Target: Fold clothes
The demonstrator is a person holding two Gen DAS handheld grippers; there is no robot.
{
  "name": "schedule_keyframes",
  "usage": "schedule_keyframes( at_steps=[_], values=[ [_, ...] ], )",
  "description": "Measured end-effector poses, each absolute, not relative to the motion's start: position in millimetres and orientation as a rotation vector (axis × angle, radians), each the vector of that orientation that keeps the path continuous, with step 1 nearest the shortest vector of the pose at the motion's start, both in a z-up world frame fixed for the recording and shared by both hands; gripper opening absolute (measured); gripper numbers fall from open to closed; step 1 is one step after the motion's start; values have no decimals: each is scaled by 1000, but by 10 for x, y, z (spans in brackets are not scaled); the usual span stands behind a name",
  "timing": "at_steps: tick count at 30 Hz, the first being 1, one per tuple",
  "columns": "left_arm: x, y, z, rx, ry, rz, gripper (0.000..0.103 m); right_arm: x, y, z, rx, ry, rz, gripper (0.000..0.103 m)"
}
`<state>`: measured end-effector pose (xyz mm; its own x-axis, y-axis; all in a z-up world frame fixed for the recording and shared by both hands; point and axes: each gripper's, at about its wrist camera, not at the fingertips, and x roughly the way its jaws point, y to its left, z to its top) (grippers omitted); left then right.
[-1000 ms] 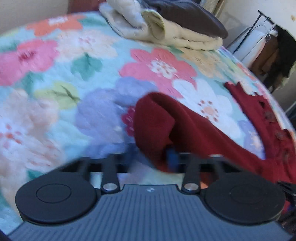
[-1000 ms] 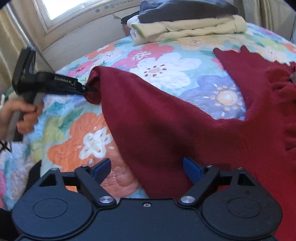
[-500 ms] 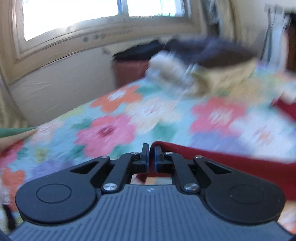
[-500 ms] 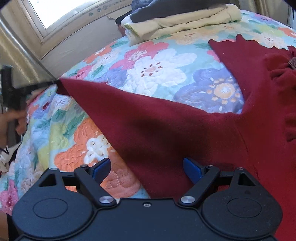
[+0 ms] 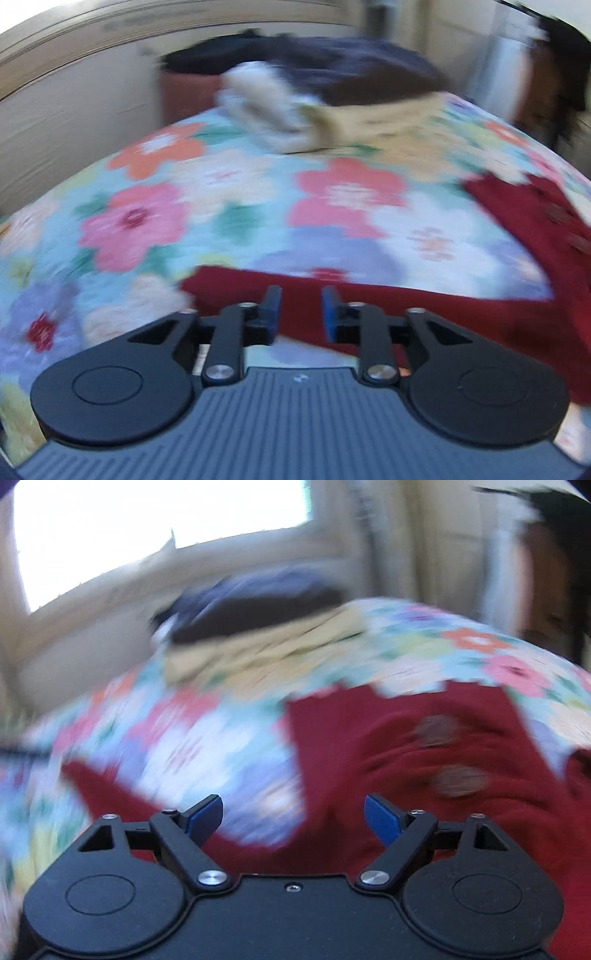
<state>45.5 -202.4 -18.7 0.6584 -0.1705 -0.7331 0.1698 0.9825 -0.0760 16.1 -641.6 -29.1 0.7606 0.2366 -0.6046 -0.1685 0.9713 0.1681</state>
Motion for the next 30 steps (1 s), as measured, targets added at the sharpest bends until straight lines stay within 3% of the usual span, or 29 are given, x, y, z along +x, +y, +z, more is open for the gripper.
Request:
schedule_keyframes(
  at_steps=[9, 14, 16, 20, 24, 27, 29, 30],
  values=[
    [763, -3513, 503, 206, 1000, -595, 34, -142, -7948, -171, 296, 727, -114, 87],
    [832, -4485, 639, 412, 1077, -665, 41, -464, -8740, -349, 484, 743, -277, 87],
    [803, -4853, 628, 496, 1078, -686, 41, -593, -8987, -443, 539, 739, -339, 85],
    [687, -5545, 569, 575, 1070, -762, 41, -592, -9177, -615, 593, 760, -366, 68],
    [524, -6152, 629, 472, 986, -924, 46, -388, -9224, -737, 583, 802, -363, 63],
    [351, -6452, 557, 474, 816, -991, 51, -225, -9287, -875, 604, 807, -328, 73],
    [271, -6655, 419, 508, 720, -1014, 53, -117, -9329, -967, 620, 809, -305, 74],
    [282, -6775, 330, 542, 729, -1039, 60, -63, -9351, -1014, 627, 811, -293, 74]
  ],
)
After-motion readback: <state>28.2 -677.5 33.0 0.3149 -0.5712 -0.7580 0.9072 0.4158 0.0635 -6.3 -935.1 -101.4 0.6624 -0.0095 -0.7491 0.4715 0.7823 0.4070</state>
